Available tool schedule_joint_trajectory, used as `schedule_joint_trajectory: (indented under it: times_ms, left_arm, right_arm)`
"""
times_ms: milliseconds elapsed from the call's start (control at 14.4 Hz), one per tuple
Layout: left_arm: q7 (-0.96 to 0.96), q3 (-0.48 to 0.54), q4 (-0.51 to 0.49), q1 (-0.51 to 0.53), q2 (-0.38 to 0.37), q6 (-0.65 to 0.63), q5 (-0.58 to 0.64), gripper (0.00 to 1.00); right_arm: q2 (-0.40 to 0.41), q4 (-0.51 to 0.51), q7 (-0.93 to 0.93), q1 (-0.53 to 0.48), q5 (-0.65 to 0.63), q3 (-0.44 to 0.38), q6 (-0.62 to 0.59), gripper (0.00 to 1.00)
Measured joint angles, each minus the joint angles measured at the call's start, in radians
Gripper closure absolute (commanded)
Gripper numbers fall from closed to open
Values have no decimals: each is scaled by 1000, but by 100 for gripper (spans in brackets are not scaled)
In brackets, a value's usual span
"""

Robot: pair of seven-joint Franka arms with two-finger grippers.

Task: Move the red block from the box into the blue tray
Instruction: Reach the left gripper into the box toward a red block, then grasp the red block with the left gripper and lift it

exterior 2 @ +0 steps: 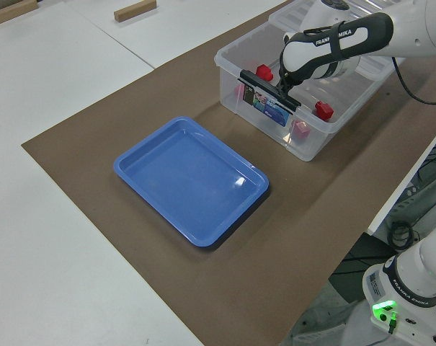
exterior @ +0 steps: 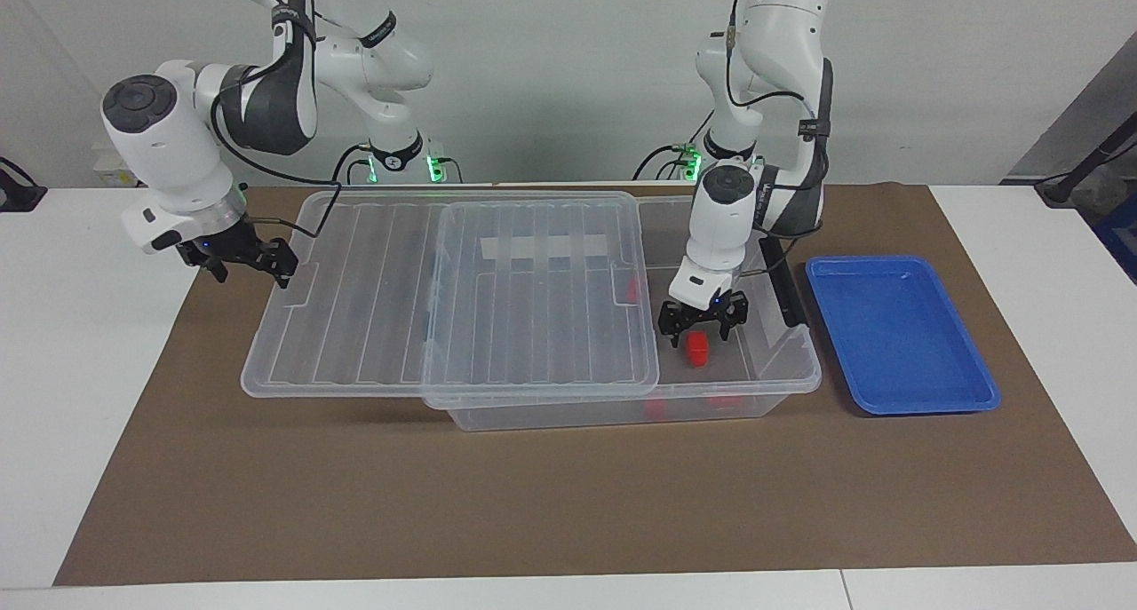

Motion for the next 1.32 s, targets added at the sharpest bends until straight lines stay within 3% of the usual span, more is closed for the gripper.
schedule_joint_trajectory:
  times_ms: [139, 277, 486, 555, 694, 902, 1318]
  left_arm:
    - [8, 0, -15, -2, 0, 2, 25, 2]
    - [10, 0, -21, -5, 0, 4, 35, 20]
    - [12, -1, -20, -11, -1, 14, 36, 25]
    - [12, 0, -20, -11, -1, 14, 36, 32]
    - [12, 0, -20, -11, -1, 15, 36, 54]
    - [13, 0, -19, -12, -4, 19, 36, 100]
    - [50, 0, -19, -12, -7, 19, 36, 100]
  right_arm:
    - [-8, 22, 0, 0, 0, 5, -34, 0]
    - [-18, 55, 0, 1, 0, 10, -77, 0]
    - [-39, 113, 0, 3, 0, 15, -140, 0]
    - [-45, 133, 0, 3, 2, 18, -165, 0]
    - [-54, 177, 0, 4, 7, 27, -216, 0]
    - [-62, 220, 0, 4, 17, 30, -265, 0]
    - [-84, 261, 0, 4, 47, 30, -344, 0]
